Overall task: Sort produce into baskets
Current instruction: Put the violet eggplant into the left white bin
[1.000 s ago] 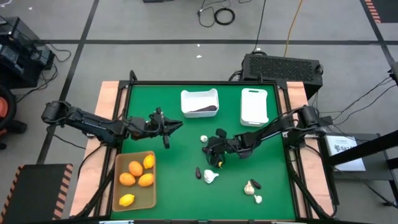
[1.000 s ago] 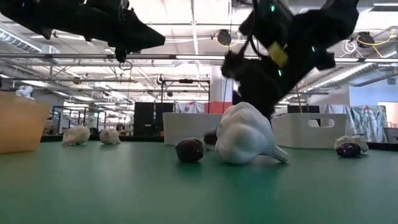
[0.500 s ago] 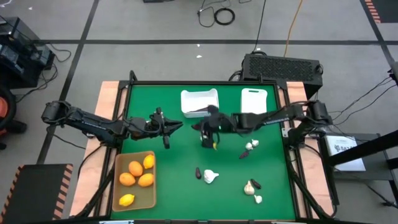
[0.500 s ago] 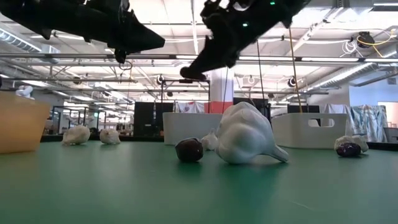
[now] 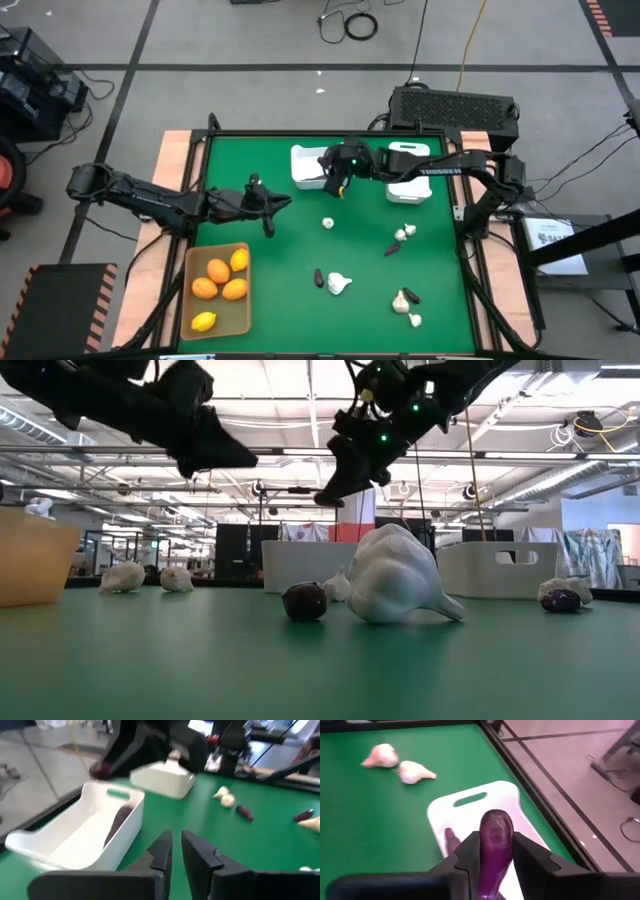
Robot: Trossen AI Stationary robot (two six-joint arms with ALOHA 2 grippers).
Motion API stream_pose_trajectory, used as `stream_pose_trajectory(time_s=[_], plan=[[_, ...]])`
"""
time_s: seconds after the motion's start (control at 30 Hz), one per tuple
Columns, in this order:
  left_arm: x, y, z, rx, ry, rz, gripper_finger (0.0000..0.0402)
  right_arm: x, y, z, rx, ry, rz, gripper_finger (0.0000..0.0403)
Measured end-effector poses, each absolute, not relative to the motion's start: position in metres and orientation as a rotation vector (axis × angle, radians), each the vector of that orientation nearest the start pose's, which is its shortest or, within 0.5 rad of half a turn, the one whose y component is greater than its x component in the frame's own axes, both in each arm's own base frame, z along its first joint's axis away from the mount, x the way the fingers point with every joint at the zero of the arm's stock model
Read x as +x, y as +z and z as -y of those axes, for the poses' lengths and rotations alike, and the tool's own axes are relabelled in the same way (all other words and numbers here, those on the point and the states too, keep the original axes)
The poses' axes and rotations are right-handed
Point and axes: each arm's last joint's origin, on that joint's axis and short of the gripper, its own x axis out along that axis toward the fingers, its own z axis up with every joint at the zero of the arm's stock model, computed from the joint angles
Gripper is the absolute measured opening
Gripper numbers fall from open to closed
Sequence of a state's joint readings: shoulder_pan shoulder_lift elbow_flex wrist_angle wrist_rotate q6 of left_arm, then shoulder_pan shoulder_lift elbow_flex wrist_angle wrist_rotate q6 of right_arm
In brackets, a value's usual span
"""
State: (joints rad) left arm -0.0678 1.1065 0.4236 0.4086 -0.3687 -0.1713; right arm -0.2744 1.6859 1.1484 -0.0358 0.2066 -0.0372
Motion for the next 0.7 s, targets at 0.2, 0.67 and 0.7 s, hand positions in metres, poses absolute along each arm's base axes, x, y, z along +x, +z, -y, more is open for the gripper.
stream_pose_trajectory(time_s=[0.2,0.67,0.7], plan=[[0.216,0.192,-0.007,-0.091,0.388,-0.388,0.0047,0.353,0.239,0.118,0.018,-0.495,-0.585,0.0132],[0.215,0.190,-0.011,-0.087,0.407,-0.417,0.0047,0.338,0.254,0.106,0.121,-0.410,-0.630,0.0173],[0.215,0.190,-0.011,-0.087,0.407,-0.418,0.0047,0.333,0.256,0.102,0.159,-0.382,-0.654,0.0173]])
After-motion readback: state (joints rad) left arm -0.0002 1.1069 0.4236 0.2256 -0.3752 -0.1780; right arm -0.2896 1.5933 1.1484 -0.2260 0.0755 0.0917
